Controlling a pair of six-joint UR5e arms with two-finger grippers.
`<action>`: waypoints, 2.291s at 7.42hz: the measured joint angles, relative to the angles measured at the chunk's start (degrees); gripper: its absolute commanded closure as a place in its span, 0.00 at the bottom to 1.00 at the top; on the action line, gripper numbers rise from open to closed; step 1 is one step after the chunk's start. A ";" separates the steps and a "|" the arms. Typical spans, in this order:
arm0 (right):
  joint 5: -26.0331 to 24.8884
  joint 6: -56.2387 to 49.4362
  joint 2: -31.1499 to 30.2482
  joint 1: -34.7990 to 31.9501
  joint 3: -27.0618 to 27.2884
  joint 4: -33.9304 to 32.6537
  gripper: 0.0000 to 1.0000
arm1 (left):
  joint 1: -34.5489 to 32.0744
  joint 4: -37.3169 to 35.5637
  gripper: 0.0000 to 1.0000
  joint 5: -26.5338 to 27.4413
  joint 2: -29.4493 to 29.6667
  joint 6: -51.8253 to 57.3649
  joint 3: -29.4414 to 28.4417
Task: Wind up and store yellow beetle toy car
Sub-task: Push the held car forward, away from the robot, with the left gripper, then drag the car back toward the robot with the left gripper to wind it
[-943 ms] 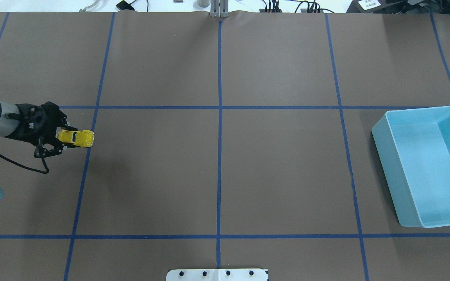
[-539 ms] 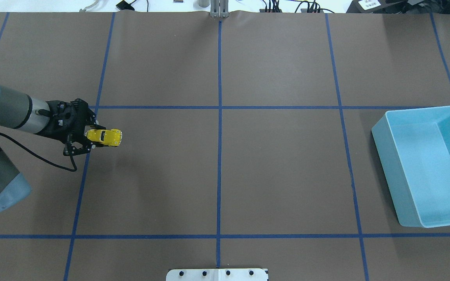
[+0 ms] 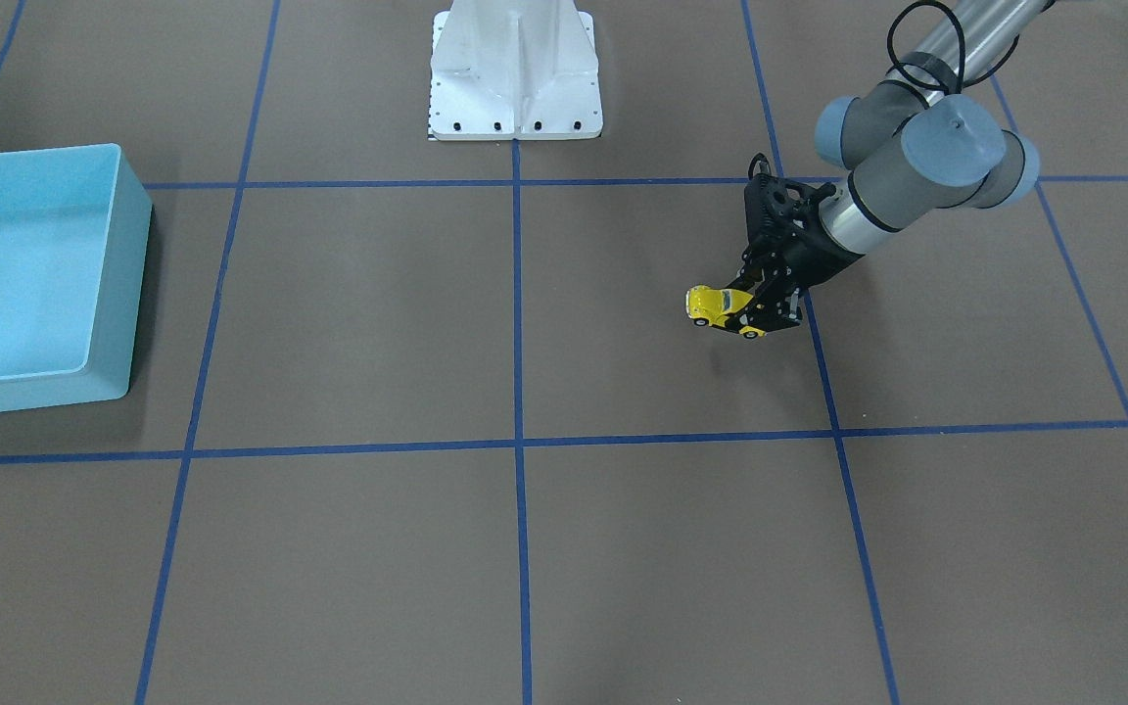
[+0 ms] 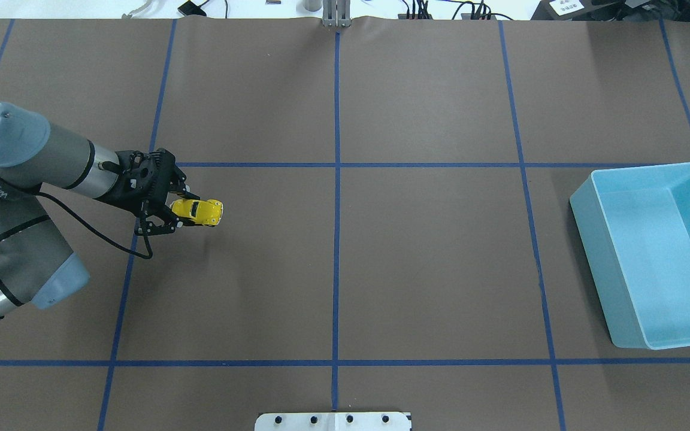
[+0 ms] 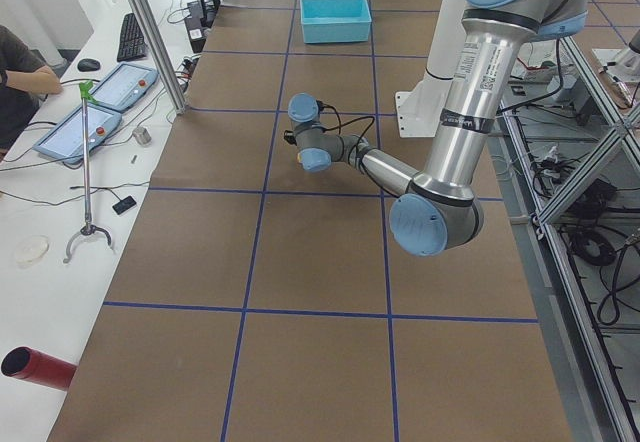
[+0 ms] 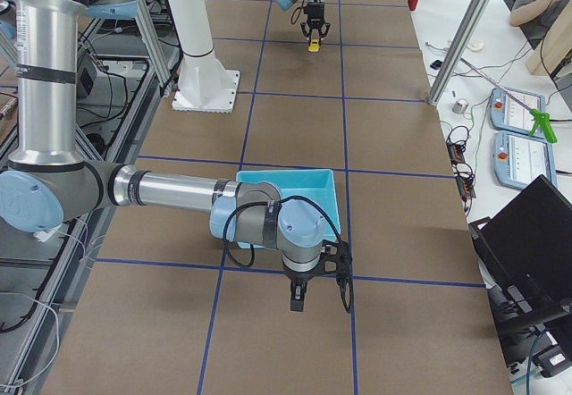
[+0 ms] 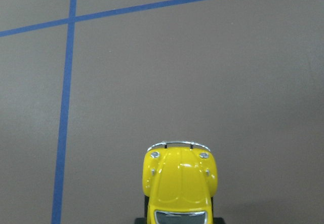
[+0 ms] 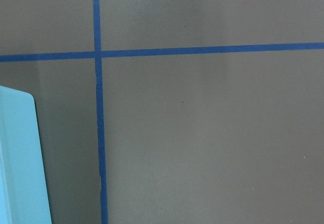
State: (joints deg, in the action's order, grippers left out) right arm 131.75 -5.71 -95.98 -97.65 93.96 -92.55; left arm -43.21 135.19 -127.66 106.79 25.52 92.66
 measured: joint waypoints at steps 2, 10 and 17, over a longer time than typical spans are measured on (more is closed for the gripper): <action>0.00 0.00 0.00 0.00 0.00 0.00 0.00 | 0.89 -0.16 1.00 -0.33 0.28 0.05 -1.27; 0.00 0.00 0.00 0.00 0.00 0.00 0.00 | 1.21 0.33 1.00 -0.40 -1.10 0.43 -4.64; 0.00 0.00 0.00 -0.02 0.00 0.00 0.00 | 0.38 0.40 1.00 -0.76 -3.51 0.76 -4.57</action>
State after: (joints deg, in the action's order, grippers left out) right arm 131.75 -5.71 -95.98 -97.67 93.96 -92.55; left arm -42.83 135.59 -128.42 103.28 26.28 88.09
